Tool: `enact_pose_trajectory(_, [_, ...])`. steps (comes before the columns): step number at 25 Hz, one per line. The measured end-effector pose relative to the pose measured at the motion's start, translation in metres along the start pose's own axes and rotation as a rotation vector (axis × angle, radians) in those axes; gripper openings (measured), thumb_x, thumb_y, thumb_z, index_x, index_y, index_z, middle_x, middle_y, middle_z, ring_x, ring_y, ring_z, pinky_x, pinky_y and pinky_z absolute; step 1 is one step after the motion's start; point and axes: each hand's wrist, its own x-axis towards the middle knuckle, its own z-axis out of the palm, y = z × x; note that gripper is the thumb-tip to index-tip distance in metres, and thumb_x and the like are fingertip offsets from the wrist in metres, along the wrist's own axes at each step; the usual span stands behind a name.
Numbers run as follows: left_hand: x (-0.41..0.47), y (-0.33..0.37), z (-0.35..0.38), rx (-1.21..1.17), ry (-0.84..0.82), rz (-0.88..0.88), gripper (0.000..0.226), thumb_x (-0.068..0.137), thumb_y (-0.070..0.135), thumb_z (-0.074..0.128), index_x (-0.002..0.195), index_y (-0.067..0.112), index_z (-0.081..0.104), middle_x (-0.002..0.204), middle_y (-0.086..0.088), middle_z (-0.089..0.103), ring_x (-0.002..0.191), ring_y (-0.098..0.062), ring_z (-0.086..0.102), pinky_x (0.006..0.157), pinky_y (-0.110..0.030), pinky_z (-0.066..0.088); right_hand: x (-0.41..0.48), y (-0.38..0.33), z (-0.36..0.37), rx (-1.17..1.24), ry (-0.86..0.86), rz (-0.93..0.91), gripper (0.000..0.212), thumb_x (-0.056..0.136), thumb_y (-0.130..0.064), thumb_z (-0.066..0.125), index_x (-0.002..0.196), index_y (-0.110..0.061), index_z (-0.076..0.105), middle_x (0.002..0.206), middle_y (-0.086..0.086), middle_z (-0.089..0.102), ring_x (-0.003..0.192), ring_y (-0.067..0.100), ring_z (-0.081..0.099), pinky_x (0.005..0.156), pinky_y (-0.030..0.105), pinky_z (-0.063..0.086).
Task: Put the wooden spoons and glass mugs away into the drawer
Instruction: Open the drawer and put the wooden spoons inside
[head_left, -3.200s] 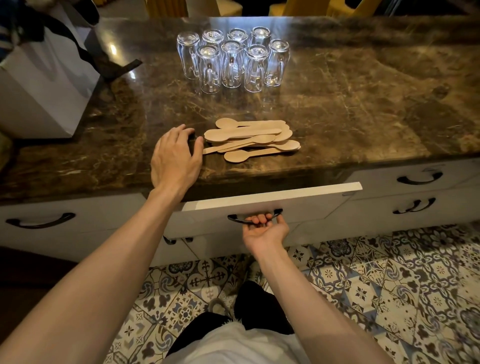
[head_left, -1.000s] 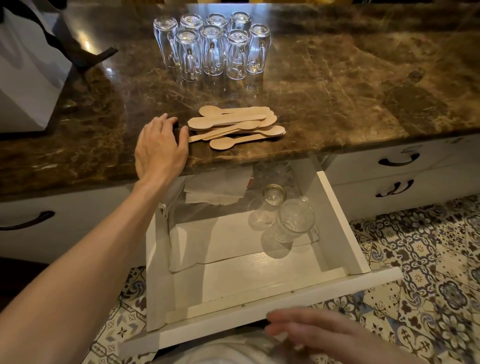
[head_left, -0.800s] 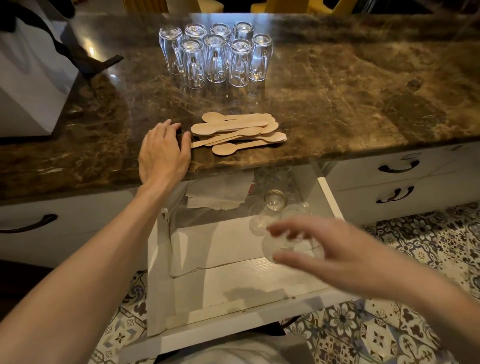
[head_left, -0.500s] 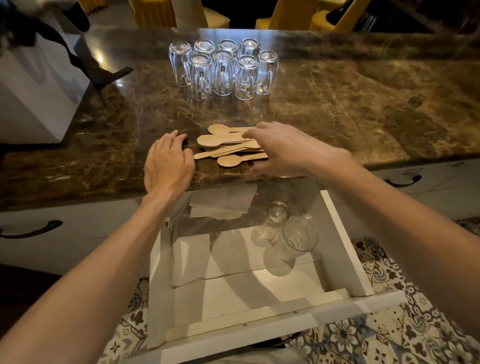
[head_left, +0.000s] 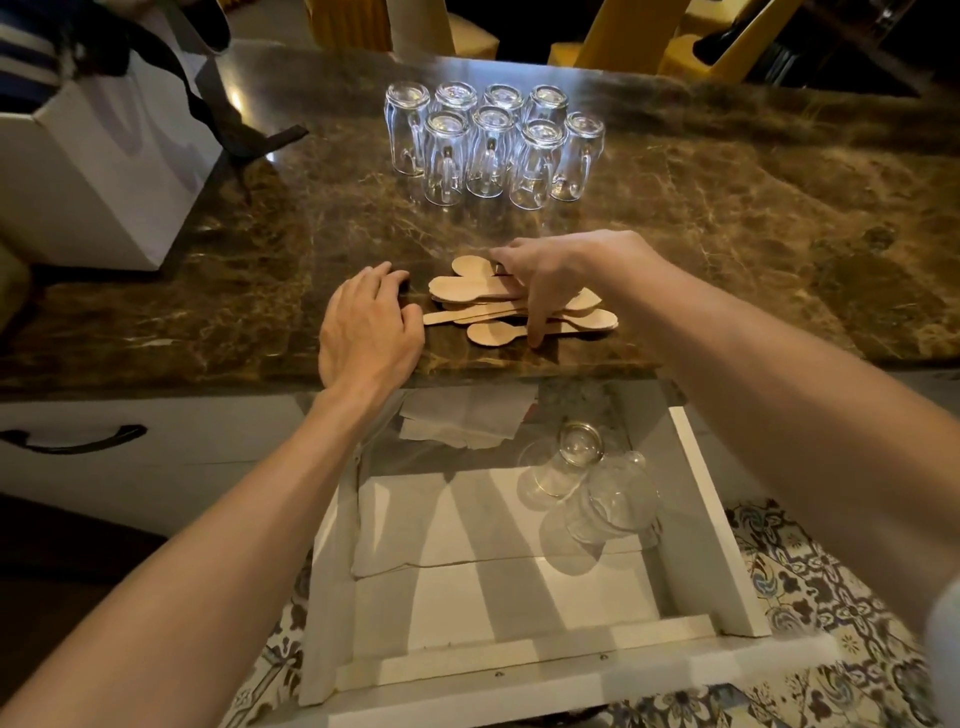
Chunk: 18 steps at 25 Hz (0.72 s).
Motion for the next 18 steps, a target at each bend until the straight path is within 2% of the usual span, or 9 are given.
enact_pose_trajectory(5, [0.002, 0.000, 0.000, 0.000, 0.009, -0.001, 0.044, 0.092, 0.024, 0.042, 0.134, 0.013, 0.049, 0.142, -0.004, 0.046, 0.132, -0.018, 0.037, 0.114, -0.035, 0.020, 0.008, -0.010, -0.002, -0.110, 0.016, 0.008, 0.087, 0.060, -0.036, 0.086, 0.133, -0.018, 0.043, 0.120, -0.001, 0.039, 0.104, 0.027, 0.049, 0.091, 0.048, 0.048])
enact_pose_trajectory(9, [0.003, -0.001, -0.001, -0.002, 0.011, 0.002, 0.044, 0.091, 0.024, 0.043, 0.133, 0.013, 0.050, 0.141, -0.004, 0.046, 0.132, -0.018, 0.037, 0.113, -0.034, 0.019, 0.006, -0.016, -0.001, -0.169, 0.089, -0.024, 0.066, 0.069, -0.036, 0.078, 0.124, -0.013, 0.051, 0.104, 0.001, 0.044, 0.090, 0.024, 0.052, 0.076, 0.039, 0.051])
enact_pose_trajectory(13, [0.003, -0.001, -0.001, -0.003, 0.009, 0.004, 0.045, 0.091, 0.024, 0.043, 0.133, 0.012, 0.050, 0.141, -0.005, 0.047, 0.132, -0.019, 0.038, 0.114, -0.034, 0.020, 0.005, -0.013, 0.005, -0.126, 0.192, -0.034, 0.049, 0.071, -0.030, 0.077, 0.106, -0.014, 0.046, 0.094, 0.004, 0.054, 0.082, 0.025, 0.052, 0.077, 0.043, 0.052])
enact_pose_trajectory(18, [0.003, -0.001, -0.002, -0.016, 0.006, 0.003, 0.045, 0.091, 0.023, 0.043, 0.134, 0.012, 0.049, 0.142, -0.005, 0.046, 0.132, -0.019, 0.037, 0.114, -0.034, 0.019, 0.006, -0.013, 0.013, -0.131, 0.256, -0.029, 0.044, 0.076, -0.027, 0.071, 0.108, -0.010, 0.046, 0.087, 0.002, 0.049, 0.078, 0.025, 0.051, 0.066, 0.038, 0.047])
